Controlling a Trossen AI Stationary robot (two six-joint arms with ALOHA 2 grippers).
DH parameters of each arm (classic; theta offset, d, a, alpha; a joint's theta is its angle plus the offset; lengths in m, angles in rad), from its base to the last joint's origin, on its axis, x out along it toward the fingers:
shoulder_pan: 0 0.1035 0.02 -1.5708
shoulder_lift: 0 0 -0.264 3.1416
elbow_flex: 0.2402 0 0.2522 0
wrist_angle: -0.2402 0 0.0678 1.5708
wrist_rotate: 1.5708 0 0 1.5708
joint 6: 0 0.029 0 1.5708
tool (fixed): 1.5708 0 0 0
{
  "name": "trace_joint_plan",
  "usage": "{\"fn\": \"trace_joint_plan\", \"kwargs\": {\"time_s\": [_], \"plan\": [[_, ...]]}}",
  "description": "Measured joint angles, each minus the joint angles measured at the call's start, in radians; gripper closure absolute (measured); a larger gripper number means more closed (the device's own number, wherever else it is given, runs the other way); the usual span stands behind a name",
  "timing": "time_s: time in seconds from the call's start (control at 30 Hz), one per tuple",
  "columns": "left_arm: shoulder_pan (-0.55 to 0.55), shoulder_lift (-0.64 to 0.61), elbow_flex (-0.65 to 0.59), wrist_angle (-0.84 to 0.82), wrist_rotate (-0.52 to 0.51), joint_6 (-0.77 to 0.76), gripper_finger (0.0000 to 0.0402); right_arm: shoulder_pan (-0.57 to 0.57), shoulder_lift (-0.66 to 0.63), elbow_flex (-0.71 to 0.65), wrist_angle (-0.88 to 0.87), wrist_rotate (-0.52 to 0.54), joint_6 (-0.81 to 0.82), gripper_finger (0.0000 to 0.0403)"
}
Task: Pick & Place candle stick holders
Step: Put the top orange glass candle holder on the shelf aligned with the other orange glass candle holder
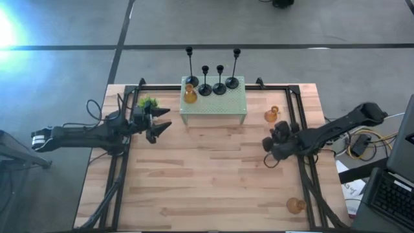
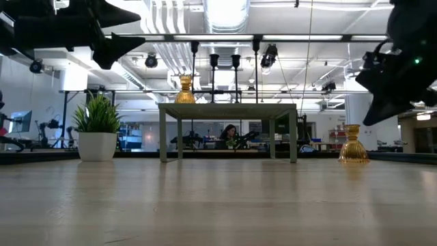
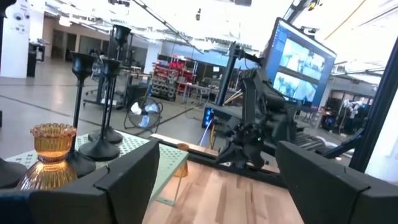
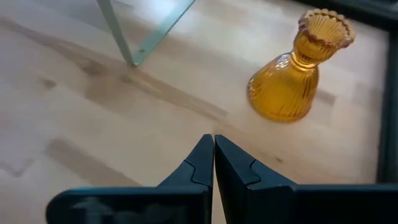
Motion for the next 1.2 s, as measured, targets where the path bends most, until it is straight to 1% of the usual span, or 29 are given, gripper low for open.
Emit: {"fn": "trace_joint_plan", "kwargs": {"time_s": [0.1,0.23,0.43,0.57,0.67,0.83,0.93,1.07,1.2], "plan": [[0.0,0.0,0.003,-0.003,0.0,0.011,0.0076,0.047,0.106,-0.009,0.002,0.08,0.082,0.0394],[0.0,-0.001,0.003,-0.004,0.0,0.022,0.0076,0.098,0.224,-0.028,0.002,0.205,0.249,0.0394],[0.0,-0.001,0.003,-0.003,0.0,0.023,0.0076,0.159,0.382,-0.082,0.017,0.273,0.526,0.0394],[0.0,-0.001,0.002,-0.004,0.0,0.024,0.0076,0.174,0.465,-0.097,0.016,0.28,0.657,0.0394],[0.0,-0.001,0.002,-0.003,0.0,0.041,0.0076,0.174,0.481,-0.076,-0.005,0.285,0.667,0.0394],[0.0,-0.001,0.003,-0.003,0.0,0.083,0.0076,0.173,0.477,-0.061,-0.005,0.294,0.55,0.0394],[0.0,-0.001,0.003,-0.003,0.0,0.086,0.0076,0.171,0.475,-0.062,-0.004,0.284,0.533,0.0389],[0.0,-0.001,0.003,-0.003,0.0,0.085,0.0076,0.169,0.481,-0.077,0.002,0.27,0.554,0.036],[0.0,0.002,0.002,-0.004,0.0,0.086,0.0076,0.158,0.486,-0.107,0.007,0.275,0.563,0.0316]]}}
